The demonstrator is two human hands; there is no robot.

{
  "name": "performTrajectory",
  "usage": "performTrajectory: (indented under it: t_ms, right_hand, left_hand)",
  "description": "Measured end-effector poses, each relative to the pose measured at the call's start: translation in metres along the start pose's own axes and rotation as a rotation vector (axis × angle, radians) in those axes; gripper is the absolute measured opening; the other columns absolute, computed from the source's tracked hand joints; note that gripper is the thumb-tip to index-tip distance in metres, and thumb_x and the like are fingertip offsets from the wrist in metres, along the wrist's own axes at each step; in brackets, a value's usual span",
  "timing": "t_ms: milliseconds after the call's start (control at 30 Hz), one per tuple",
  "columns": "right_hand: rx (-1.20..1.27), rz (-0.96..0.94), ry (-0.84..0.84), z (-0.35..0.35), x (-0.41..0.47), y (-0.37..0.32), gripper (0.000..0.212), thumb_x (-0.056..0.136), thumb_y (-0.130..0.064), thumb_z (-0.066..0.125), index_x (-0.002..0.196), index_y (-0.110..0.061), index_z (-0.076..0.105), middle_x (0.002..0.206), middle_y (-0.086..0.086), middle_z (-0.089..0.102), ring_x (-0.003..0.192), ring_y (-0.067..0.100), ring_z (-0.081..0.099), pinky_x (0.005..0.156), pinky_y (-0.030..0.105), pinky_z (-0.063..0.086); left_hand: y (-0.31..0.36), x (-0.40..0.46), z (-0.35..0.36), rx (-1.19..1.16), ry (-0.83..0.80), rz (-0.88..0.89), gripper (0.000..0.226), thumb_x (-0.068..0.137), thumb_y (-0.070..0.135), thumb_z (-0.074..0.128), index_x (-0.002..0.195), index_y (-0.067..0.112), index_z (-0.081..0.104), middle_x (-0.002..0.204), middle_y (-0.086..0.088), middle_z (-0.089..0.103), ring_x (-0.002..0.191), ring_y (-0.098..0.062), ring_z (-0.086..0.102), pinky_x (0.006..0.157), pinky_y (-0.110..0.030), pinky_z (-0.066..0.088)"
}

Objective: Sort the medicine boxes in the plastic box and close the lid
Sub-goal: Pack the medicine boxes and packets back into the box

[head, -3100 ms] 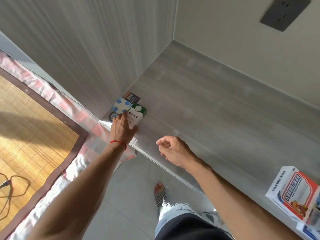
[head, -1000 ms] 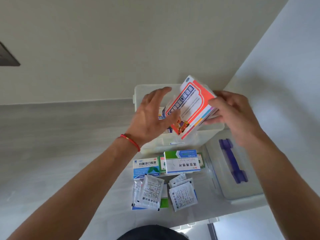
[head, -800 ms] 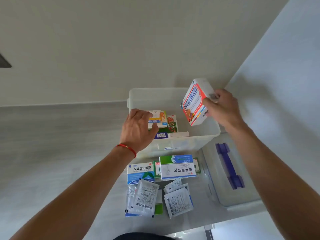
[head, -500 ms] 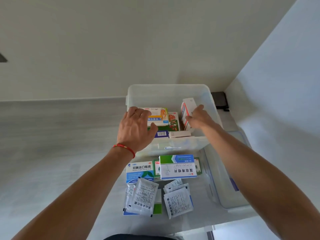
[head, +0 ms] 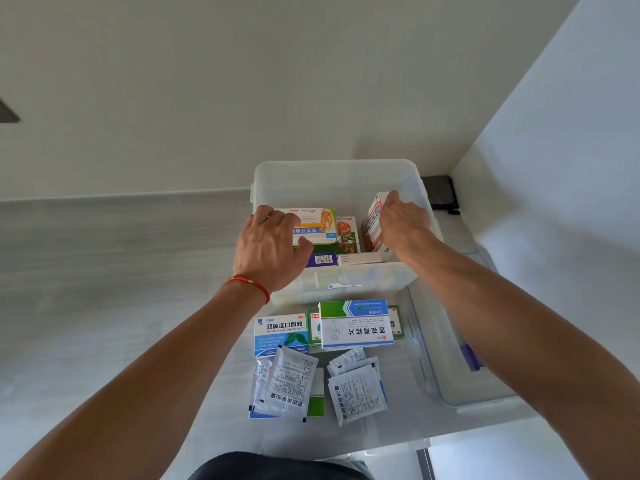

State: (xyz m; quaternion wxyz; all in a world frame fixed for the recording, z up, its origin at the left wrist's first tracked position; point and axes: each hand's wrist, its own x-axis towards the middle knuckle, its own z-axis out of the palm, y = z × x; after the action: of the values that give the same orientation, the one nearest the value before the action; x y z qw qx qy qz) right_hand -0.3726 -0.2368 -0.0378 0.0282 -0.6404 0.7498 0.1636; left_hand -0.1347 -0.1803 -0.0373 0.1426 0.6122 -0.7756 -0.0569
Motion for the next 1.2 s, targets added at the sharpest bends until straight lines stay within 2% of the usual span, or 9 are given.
performTrajectory:
  t_ms: [167,333,433,533,633,800,967,1067,1200]
  right_hand:
    - [0.292,-0.164,0.289,-0.022,-0.031,0.014,0.035,0.095,-0.039,0.065,0.113,-0.01,0.057,0.099,0.01,0.072,0.092,0.033,0.07,0.072,0.037,0.048]
    - [0.671,-0.568,0.478,-0.005,-0.132,0.017,0.011,0.094,-0.031,0.056,0.083,-0.03,0.057,0.063,-0.014,0.058,0.053,-0.006,0.054,0.053,0.009,0.039]
    - [0.277,-0.596,0.226,0.054,-0.159,0.001,0.017,0.096,-0.033,0.053,0.101,-0.02,0.063,0.095,-0.005,0.066,0.083,0.011,0.066,0.07,0.028,0.053]
    - [0.016,-0.482,0.004,0.096,-0.159,-0.018,0.068,0.092,-0.04,0.063,0.148,-0.011,0.037,0.145,0.012,0.043,0.134,0.031,0.045,0.108,0.047,0.043]
    - [-0.031,-0.429,0.03,0.11,-0.154,-0.027,0.085,0.084,-0.023,0.074,0.154,-0.009,0.028,0.145,0.014,0.04,0.136,0.033,0.043,0.115,0.051,0.036]
    - [-0.053,-0.481,0.147,0.1,-0.157,-0.017,0.062,0.081,-0.006,0.072,0.138,-0.013,0.048,0.128,0.007,0.058,0.122,0.028,0.058,0.114,0.049,0.036]
    - [0.227,-0.566,0.106,0.039,-0.178,0.01,0.04,0.092,-0.022,0.066,0.13,-0.02,0.057,0.112,-0.005,0.07,0.085,0.008,0.068,0.072,0.024,0.057]
    - [0.491,-0.505,0.163,-0.015,-0.175,0.032,0.031,0.091,-0.036,0.062,0.117,-0.02,0.062,0.076,-0.015,0.064,0.046,-0.003,0.054,0.038,0.008,0.038]
    - [0.746,-0.24,0.163,-0.068,-0.123,0.045,0.031,0.074,-0.041,0.058,0.1,-0.025,0.05,0.08,-0.02,0.054,0.064,-0.002,0.056,0.041,0.012,0.04]
  left_hand:
    - [-0.001,0.0,0.001,-0.023,0.032,0.001,0.041,0.086,0.038,0.046,0.107,0.011,0.07,0.1,-0.004,0.074,0.104,-0.025,0.055,0.09,-0.039,0.046]
    - [-0.003,0.0,0.001,-0.103,0.062,0.027,0.04,0.086,0.034,0.048,0.111,0.011,0.069,0.101,-0.005,0.074,0.106,-0.027,0.056,0.091,-0.04,0.047]
    - [-0.003,0.0,0.002,-0.113,0.062,0.024,0.036,0.088,0.031,0.05,0.113,0.012,0.068,0.102,-0.006,0.073,0.108,-0.027,0.055,0.093,-0.041,0.047]
    - [-0.004,-0.001,0.001,-0.114,0.052,0.03,0.034,0.089,0.03,0.052,0.113,0.013,0.068,0.101,-0.005,0.073,0.11,-0.026,0.054,0.093,-0.039,0.045]
    - [-0.004,0.0,0.001,-0.112,0.031,0.032,0.033,0.089,0.03,0.052,0.113,0.013,0.068,0.101,-0.005,0.073,0.111,-0.025,0.053,0.094,-0.039,0.044]
    - [-0.003,-0.001,0.001,-0.111,0.035,0.032,0.032,0.09,0.03,0.052,0.113,0.014,0.068,0.099,-0.005,0.073,0.109,-0.025,0.053,0.092,-0.038,0.045]
    - [-0.003,-0.002,0.0,-0.12,0.048,0.035,0.032,0.091,0.029,0.052,0.113,0.014,0.069,0.097,-0.005,0.074,0.108,-0.025,0.054,0.089,-0.039,0.046]
    - [-0.002,-0.002,0.0,-0.113,0.049,0.03,0.032,0.09,0.031,0.051,0.111,0.014,0.069,0.096,-0.005,0.074,0.106,-0.025,0.054,0.088,-0.04,0.048]
    - [-0.001,-0.003,0.0,-0.127,0.058,0.021,0.037,0.087,0.032,0.045,0.106,0.014,0.071,0.091,-0.004,0.074,0.104,-0.026,0.055,0.087,-0.039,0.048]
